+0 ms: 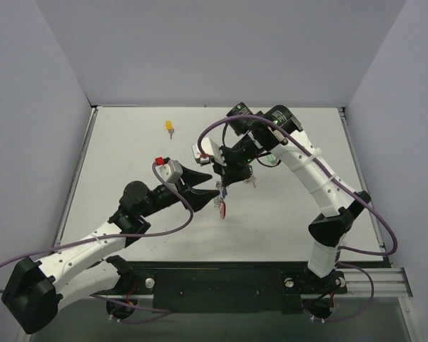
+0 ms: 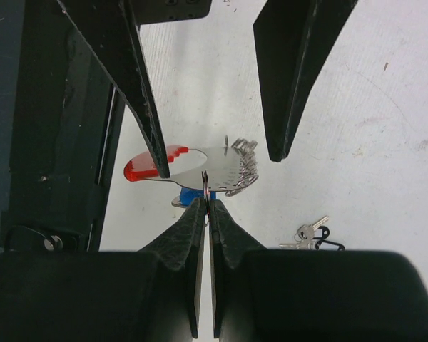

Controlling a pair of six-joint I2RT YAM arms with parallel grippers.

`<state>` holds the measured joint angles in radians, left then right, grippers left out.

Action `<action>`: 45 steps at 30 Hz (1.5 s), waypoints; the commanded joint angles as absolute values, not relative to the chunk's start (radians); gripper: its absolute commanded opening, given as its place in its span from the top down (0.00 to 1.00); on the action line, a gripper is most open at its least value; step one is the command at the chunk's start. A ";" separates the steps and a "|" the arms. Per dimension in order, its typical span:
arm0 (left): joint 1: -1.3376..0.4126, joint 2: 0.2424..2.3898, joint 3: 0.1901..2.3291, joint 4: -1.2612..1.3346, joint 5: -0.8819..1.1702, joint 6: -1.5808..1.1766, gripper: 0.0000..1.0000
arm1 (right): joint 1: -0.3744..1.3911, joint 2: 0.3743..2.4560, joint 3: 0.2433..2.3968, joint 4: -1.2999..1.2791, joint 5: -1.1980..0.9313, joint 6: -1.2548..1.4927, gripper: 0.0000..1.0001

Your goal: Put the keys on the keyring

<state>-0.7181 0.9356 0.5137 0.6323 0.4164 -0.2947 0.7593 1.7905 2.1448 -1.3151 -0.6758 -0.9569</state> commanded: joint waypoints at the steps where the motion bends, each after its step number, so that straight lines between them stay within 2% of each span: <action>1: -0.716 0.974 0.584 0.730 0.472 -0.299 0.32 | 0.772 1.776 2.167 -1.468 -0.670 -0.973 1.00; 8: -0.716 0.992 0.595 0.750 0.485 -0.298 0.45 | 0.773 1.786 2.177 -1.482 -0.670 -0.980 1.00; 13: -0.716 1.012 0.610 0.750 0.517 -0.299 0.62 | 0.772 1.790 2.178 -1.486 -0.672 -0.983 1.00; 21: -0.716 1.023 0.623 0.724 0.546 -0.296 0.74 | 0.772 1.790 2.189 -1.491 -0.675 -0.983 1.00; 24: -0.715 1.019 0.626 0.709 0.545 -0.287 0.82 | 0.773 1.790 2.192 -1.493 -0.675 -0.983 1.00; 33: -0.716 1.014 0.624 0.667 0.535 -0.268 0.84 | 0.773 1.795 2.194 -1.496 -0.680 -0.983 1.00; 35: -0.716 1.015 0.629 0.663 0.538 -0.268 0.88 | 0.775 1.793 2.194 -1.496 -0.681 -0.983 1.00; 36: -0.716 1.014 0.630 0.660 0.541 -0.267 1.00 | 0.775 1.793 2.194 -1.494 -0.681 -0.983 1.00; 42: -0.716 1.009 0.634 0.649 0.545 -0.270 1.00 | 0.769 1.792 2.192 -1.490 -0.707 -0.971 1.00; 43: -0.715 1.003 0.627 0.660 0.538 -0.282 1.00 | 0.764 1.787 2.191 -1.491 -0.715 -0.969 0.98; 45: -0.715 0.985 0.601 0.718 0.499 -0.314 1.00 | 0.747 1.784 2.184 -1.485 -0.758 -0.965 0.86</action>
